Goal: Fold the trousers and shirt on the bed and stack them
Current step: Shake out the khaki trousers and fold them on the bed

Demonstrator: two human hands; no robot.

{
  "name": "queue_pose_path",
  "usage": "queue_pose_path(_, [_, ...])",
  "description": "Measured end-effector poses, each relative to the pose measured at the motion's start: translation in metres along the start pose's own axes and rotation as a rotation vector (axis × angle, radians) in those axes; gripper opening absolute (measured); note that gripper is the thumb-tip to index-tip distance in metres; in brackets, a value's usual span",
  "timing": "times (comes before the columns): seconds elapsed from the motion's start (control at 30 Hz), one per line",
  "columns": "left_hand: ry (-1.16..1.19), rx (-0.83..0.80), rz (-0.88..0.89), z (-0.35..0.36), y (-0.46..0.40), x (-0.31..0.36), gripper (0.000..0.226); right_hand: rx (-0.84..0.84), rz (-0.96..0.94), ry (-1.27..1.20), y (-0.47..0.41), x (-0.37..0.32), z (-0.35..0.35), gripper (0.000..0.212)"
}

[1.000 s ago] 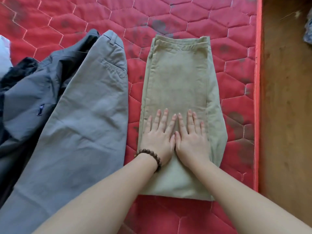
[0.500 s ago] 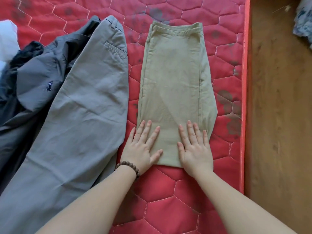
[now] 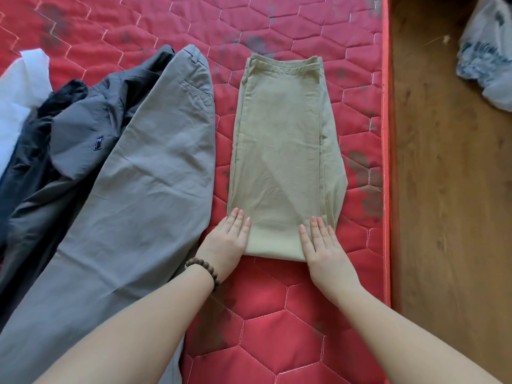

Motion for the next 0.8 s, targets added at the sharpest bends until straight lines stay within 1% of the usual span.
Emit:
queue_pose_path(0.1, [0.006, 0.043, 0.003, -0.008, 0.009, 0.002, 0.049, 0.116, 0.025, -0.042, 0.006, -0.008, -0.010, 0.055])
queue_pose_path(0.2, [0.009, 0.097, 0.000, -0.018, 0.030, 0.007, 0.050, 0.220, 0.001, -0.080, 0.025, -0.014, -0.017, 0.054])
queue_pose_path(0.27, [0.020, 0.125, -0.019, -0.024, 0.051, 0.017, 0.050, 0.252, -0.012, -0.107, 0.047, -0.019, -0.025, 0.049])
queue_pose_path(0.33, [0.054, 0.132, -0.050, -0.033, 0.073, 0.030, 0.048, 0.218, 0.015, -0.188, 0.074, -0.022, -0.028, 0.040])
queue_pose_path(0.4, [0.115, 0.159, -0.095, -0.048, 0.099, 0.044, 0.038, 0.106, 0.064, -0.308, 0.100, -0.024, -0.027, 0.036])
queue_pose_path(0.43, [0.174, 0.175, -0.115, -0.055, 0.111, 0.050, 0.034, 0.052, 0.090, -0.371, 0.114, -0.025, -0.026, 0.032])
queue_pose_path(0.47, [0.278, 0.167, -0.147, -0.057, 0.123, 0.055, 0.035, 0.007, 0.124, -0.447, 0.129, -0.025, -0.025, 0.027])
queue_pose_path(0.5, [0.433, 0.126, -0.207, -0.058, 0.136, 0.060, 0.035, -0.016, 0.165, -0.548, 0.144, -0.026, -0.026, 0.024])
queue_pose_path(0.57, [0.827, 0.002, -0.422, -0.063, 0.163, 0.068, 0.027, 0.022, 0.228, -0.754, 0.176, -0.027, -0.033, 0.025])
queue_pose_path(0.6, [0.985, -0.028, -0.534, -0.070, 0.173, 0.072, 0.023, 0.053, 0.243, -0.831, 0.190, -0.028, -0.039, 0.026])
queue_pose_path(0.63, [1.108, -0.038, -0.609, -0.078, 0.182, 0.075, 0.022, 0.079, 0.247, -0.888, 0.201, -0.030, -0.047, 0.026])
queue_pose_path(0.67, [1.204, -0.040, -0.640, -0.088, 0.189, 0.077, 0.025, 0.099, 0.247, -0.935, 0.211, -0.033, -0.056, 0.025])
queue_pose_path(0.73, [1.300, -0.044, -0.641, -0.107, 0.195, 0.075, 0.027, 0.121, 0.255, -1.052, 0.221, -0.036, -0.073, 0.025])
queue_pose_path(0.8, [1.384, -0.029, -0.670, -0.125, 0.195, 0.067, 0.019, 0.136, 0.274, -1.193, 0.222, -0.037, -0.094, 0.024])
Point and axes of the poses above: each hand's wrist, its own y-axis away from the middle knuckle, its own z-axis out of the palm, x = y × z, the point moved 4 cm from there along -y, towards the middle knuckle, and after that the axes turned 5 degrees about -y, right-handed, at the moved point
